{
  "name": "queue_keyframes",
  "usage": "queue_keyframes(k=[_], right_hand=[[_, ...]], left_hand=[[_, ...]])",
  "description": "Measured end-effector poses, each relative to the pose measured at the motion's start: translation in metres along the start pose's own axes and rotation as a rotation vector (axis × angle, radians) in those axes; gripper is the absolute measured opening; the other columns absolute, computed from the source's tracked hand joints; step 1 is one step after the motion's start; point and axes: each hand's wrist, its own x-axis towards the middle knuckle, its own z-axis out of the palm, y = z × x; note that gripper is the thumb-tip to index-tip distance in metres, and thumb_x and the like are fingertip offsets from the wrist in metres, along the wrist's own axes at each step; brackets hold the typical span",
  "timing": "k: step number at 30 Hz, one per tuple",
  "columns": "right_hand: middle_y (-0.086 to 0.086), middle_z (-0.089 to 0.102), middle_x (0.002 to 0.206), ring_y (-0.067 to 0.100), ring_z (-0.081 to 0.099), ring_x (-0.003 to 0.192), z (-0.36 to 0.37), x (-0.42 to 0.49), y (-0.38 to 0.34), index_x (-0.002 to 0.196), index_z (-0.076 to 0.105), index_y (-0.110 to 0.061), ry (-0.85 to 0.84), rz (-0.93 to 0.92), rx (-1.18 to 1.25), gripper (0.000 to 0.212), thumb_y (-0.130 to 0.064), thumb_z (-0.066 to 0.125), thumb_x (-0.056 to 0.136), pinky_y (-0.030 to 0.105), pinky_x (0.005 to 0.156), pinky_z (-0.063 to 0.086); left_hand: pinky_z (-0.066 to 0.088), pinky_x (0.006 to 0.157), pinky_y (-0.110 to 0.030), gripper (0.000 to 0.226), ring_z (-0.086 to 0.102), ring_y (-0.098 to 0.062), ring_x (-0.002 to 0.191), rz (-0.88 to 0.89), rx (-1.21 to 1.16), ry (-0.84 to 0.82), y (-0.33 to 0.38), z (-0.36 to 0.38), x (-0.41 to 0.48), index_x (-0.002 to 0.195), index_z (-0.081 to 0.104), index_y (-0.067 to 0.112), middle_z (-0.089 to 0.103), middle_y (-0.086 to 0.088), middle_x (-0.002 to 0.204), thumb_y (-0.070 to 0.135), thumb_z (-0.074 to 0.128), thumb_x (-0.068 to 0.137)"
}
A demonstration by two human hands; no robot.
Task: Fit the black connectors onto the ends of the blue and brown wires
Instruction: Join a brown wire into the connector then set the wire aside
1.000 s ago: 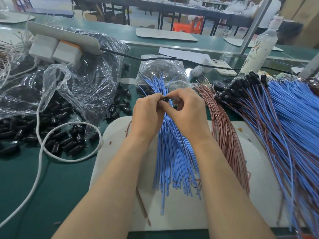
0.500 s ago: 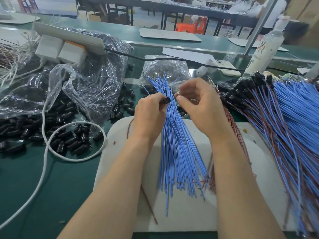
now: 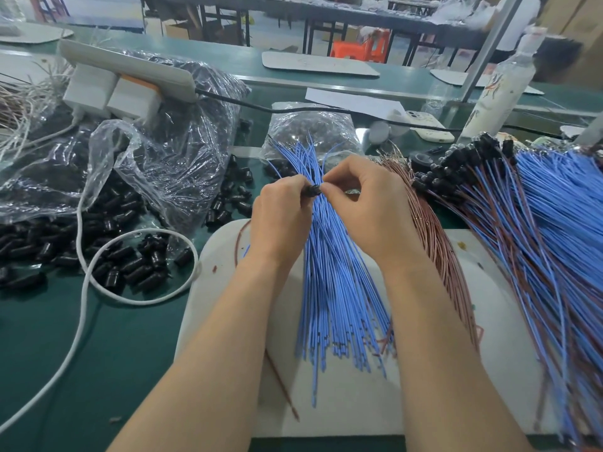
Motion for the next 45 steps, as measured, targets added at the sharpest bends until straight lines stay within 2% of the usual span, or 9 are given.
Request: queue_keyframes(k=[6,11,15,17,21,27,35,40,45], right_hand=[[0.004,0.069,0.077,0.019,0.065,0.075,0.003,0.001,0.002,0.08,0.069,-0.006,0.054,-0.017,-0.052,0.003,-0.006,0.067,0.082,0.039,0.076,0.053],[0.004,0.069,0.076,0.018,0.064,0.074,0.004,0.001,0.006,0.081,0.069,-0.004,0.067,0.004,-0.066,0.004,-0.007,0.067,0.083,0.038,0.076,0.053],[-0.008,0.064,0.07,0.011,0.065,0.071,-0.004,0.004,0.019,0.082,0.071,-0.012,0.069,0.107,-0.017,0.003,-0.009,0.069,0.083,0.031,0.077,0.053],[-0.006,0.066,0.071,0.015,0.067,0.074,-0.006,0.005,0.025,0.083,0.071,-0.014,0.033,0.166,0.045,0.004,-0.01,0.07,0.082,0.036,0.081,0.053],[0.004,0.07,0.076,0.022,0.069,0.077,-0.008,0.006,0.033,0.082,0.069,-0.014,-0.022,0.222,0.166,0.007,-0.007,0.071,0.082,0.044,0.082,0.055],[-0.002,0.067,0.069,0.007,0.065,0.062,-0.012,0.005,0.037,0.075,0.067,-0.02,-0.072,0.223,0.244,0.019,-0.003,0.07,0.082,0.029,0.073,0.058],[-0.004,0.067,0.068,0.002,0.064,0.061,-0.012,0.005,0.039,0.078,0.067,-0.019,-0.105,0.197,0.174,0.014,-0.006,0.07,0.084,0.011,0.061,0.049],[0.002,0.069,0.073,0.013,0.068,0.069,-0.01,0.005,0.04,0.079,0.068,-0.017,-0.103,0.246,0.209,0.012,-0.006,0.069,0.084,0.023,0.07,0.057],[-0.001,0.069,0.074,0.005,0.067,0.064,-0.004,0.004,0.037,0.081,0.067,-0.019,-0.038,0.311,0.359,0.015,-0.004,0.067,0.085,0.022,0.07,0.057]], left_hand=[[0.044,0.071,-0.038,0.019,0.057,-0.029,0.08,-0.005,0.038,-0.012,0.002,-0.001,-0.001,0.091,0.069,0.009,0.068,-0.007,0.087,0.019,0.053,0.094],[0.041,0.068,-0.037,0.017,0.053,-0.026,0.075,0.025,0.084,-0.022,0.003,-0.003,-0.002,0.09,0.068,0.011,0.066,-0.006,0.083,0.016,0.052,0.092],[0.049,0.079,-0.035,0.017,0.062,-0.019,0.082,0.052,-0.065,-0.159,0.002,-0.008,-0.001,0.104,0.069,0.018,0.066,0.004,0.083,0.016,0.063,0.088],[0.05,0.083,-0.035,0.022,0.062,-0.015,0.081,0.067,-0.134,-0.209,0.001,-0.009,-0.001,0.109,0.067,0.018,0.066,0.007,0.082,0.018,0.067,0.086],[0.051,0.085,-0.033,0.012,0.064,-0.012,0.081,0.097,-0.181,-0.228,-0.001,-0.007,-0.001,0.098,0.07,0.017,0.071,0.004,0.085,0.014,0.066,0.087],[0.04,0.071,-0.002,0.013,0.056,0.009,0.069,0.133,-0.173,-0.259,-0.003,-0.006,0.0,0.098,0.071,0.016,0.068,0.008,0.081,0.013,0.066,0.087],[0.035,0.064,-0.003,0.016,0.05,0.004,0.063,0.145,-0.133,-0.291,-0.003,-0.008,0.001,0.103,0.071,0.014,0.06,0.011,0.075,0.015,0.064,0.088],[0.035,0.063,-0.003,0.013,0.05,0.012,0.062,0.159,-0.136,-0.285,-0.003,-0.006,0.0,0.098,0.071,0.013,0.058,0.017,0.07,0.012,0.064,0.088],[0.037,0.061,-0.006,0.012,0.05,0.006,0.06,0.125,-0.173,-0.219,-0.003,-0.003,0.001,0.098,0.069,0.018,0.06,0.015,0.071,0.014,0.064,0.088]])
